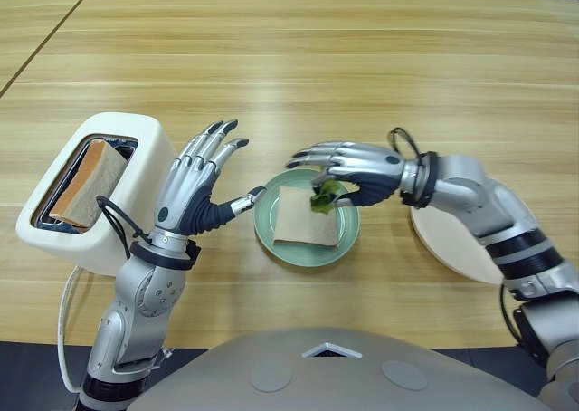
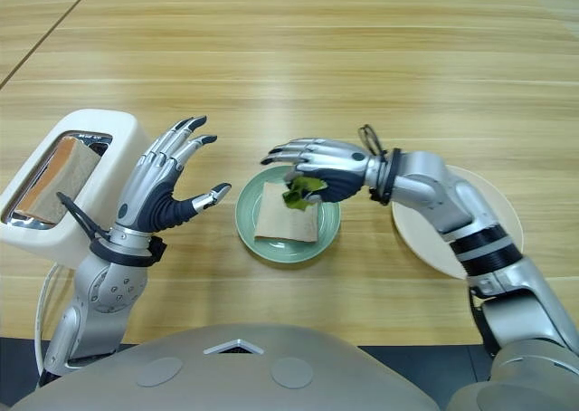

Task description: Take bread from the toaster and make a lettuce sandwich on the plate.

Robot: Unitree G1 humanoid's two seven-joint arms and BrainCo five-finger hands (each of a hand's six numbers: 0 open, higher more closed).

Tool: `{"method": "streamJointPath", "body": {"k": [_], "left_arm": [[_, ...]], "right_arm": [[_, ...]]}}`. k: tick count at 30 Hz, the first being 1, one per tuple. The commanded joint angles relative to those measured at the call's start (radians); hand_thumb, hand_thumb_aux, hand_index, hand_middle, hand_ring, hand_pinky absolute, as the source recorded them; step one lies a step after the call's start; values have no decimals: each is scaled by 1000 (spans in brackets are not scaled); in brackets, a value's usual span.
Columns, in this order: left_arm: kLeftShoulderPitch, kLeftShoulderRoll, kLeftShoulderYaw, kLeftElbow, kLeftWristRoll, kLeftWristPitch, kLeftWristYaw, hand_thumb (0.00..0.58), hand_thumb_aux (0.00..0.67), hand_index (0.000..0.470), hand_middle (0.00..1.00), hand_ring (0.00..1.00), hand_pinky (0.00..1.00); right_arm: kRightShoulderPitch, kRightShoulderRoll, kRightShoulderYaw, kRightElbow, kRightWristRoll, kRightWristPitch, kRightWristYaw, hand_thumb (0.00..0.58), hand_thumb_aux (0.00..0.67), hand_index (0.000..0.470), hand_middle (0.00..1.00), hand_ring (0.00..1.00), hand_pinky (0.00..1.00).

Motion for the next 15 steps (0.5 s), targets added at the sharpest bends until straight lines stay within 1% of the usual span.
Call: {"method": "streamJointPath", "body": {"k": [1, 2, 3, 4, 5, 7, 8, 9, 10, 15], "left_arm": [[13, 2, 37, -38, -42, -1, -30, 237, 155, 109, 0, 0, 0], [17, 3, 46, -47, -52, -1, -38, 179, 113, 79, 0, 0, 0], [21, 4, 55, -57, -63, 1, -48, 0, 0, 0, 0, 0, 0], [24, 4, 65, -68, -73, 4, -58, 0, 0, 0, 0, 0, 0], [27, 3, 74, -75, -81, 5, -65, 0, 0, 0, 0, 0, 0], [33, -2, 90, -85, -111, 12, -82, 0, 0, 0, 0, 0, 0], [37, -3, 98, -89, -120, 13, -88, 0, 0, 0, 0, 0, 0], [41, -3, 105, -92, -126, 14, -94, 0, 0, 0, 0, 0, 0], [46, -3, 113, -94, -129, 13, -98, 0, 0, 0, 0, 0, 0], [61, -3, 143, -104, -145, 6, -112, 0, 0, 0, 0, 0, 0]], "right_arm": [[-13, 60, 54, 58, -107, -24, -12, 580, 670, 470, 0, 0, 0], [-9, 72, 63, 72, -132, -29, -20, 580, 670, 470, 0, 0, 0], [-8, 80, 70, 87, -164, -37, -33, 580, 670, 470, 0, 0, 0], [-6, 86, 74, 99, -188, -43, -45, 568, 575, 404, 0, 0, 0], [-5, 90, 78, 108, -213, -50, -58, 530, 473, 332, 0, 0, 0], [-1, 96, 79, 115, -251, -59, -79, 476, 386, 271, 0, 0, 0], [0, 99, 77, 114, -262, -61, -88, 343, 242, 170, 0, 0, 0], [0, 100, 74, 111, -277, -62, -101, 187, 118, 83, 0, 0, 0], [-2, 102, 70, 108, -291, -63, -112, 5, 3, 2, 0, 0, 0], [-11, 103, 57, 85, -363, -65, -166, 0, 0, 0, 0, 0, 0]]}}
